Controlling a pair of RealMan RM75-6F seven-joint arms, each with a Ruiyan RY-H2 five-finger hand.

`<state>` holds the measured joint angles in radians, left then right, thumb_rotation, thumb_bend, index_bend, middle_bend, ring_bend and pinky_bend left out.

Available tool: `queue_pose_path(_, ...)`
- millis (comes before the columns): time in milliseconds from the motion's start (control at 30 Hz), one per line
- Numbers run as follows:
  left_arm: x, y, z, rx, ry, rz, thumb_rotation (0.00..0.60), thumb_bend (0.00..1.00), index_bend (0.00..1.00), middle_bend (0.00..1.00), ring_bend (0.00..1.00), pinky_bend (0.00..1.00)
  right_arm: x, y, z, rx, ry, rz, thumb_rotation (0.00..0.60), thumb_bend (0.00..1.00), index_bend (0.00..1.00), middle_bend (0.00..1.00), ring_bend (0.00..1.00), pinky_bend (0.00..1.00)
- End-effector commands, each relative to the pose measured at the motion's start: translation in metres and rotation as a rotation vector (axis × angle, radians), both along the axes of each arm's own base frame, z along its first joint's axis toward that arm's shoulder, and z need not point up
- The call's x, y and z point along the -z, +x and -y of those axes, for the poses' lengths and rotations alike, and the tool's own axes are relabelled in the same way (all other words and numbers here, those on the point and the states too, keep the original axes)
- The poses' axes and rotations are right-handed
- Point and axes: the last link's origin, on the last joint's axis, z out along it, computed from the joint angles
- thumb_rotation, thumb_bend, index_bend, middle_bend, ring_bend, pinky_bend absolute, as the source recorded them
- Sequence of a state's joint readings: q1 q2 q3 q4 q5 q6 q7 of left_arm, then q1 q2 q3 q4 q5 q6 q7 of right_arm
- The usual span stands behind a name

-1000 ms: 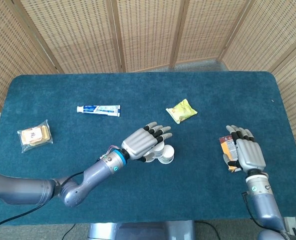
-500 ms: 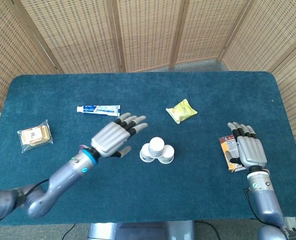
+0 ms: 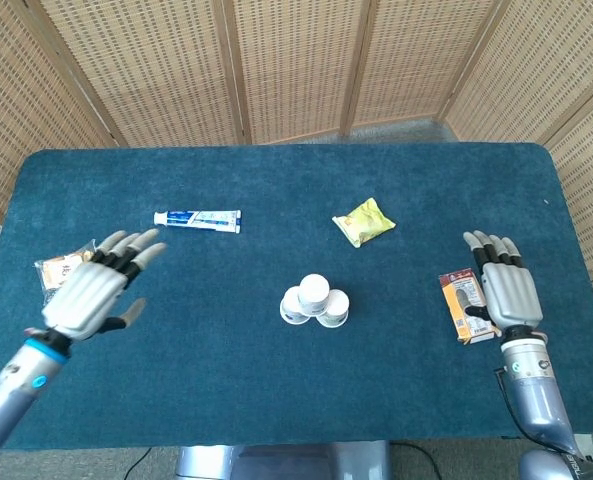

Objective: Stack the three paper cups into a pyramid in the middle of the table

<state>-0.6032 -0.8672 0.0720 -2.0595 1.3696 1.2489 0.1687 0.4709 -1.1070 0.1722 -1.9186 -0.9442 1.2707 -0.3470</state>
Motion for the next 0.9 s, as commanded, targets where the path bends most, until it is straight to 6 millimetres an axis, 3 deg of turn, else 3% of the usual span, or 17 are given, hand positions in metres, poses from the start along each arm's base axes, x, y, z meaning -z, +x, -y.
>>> queue_pose_path(33, -0.025, -0.037, 0.032, -0.078, 0.06, 0.014, 0.589, 0.5, 0.0, 0.0, 0.0, 0.0, -0.001, -0.005, -0.003, -0.02, -0.018, -0.007, 0.6, 0.42, 0.0, 0.0, 0.0, 0.0)
queue_pose_path(267, -0.046, -0.091, 0.084, -0.224, 0.15, 0.022, 0.591, 0.5, 0.0, 0.0, 0.0, 0.0, -0.003, -0.013, -0.015, -0.057, -0.053, -0.031, 0.6, 0.42, 0.0, 0.0, 0.0, 0.0)
queue_pose_path(467, -0.045, -0.124, 0.119, -0.332, 0.181, 0.04, 0.59, 0.5, 0.0, 0.0, 0.0, 0.0, -0.001, -0.02, -0.027, -0.062, -0.069, -0.038, 0.6, 0.42, 0.0, 0.0, 0.0, 0.0)
queue_pose_path(767, -0.042, -0.157, 0.163, -0.431, 0.26, 0.081, 0.588, 0.5, 0.0, 0.0, 0.0, 0.0, -0.002, -0.035, -0.049, -0.041, -0.1, -0.026, 0.6, 0.42, 0.0, 0.0, 0.0, 0.0)
queue_pose_path(900, -0.043, -0.163, 0.173, -0.448, 0.281, 0.098, 0.593, 0.5, 0.0, 0.0, 0.0, 0.0, -0.002, -0.038, -0.055, -0.041, -0.106, -0.023, 0.6, 0.42, 0.0, 0.0, 0.0, 0.0)
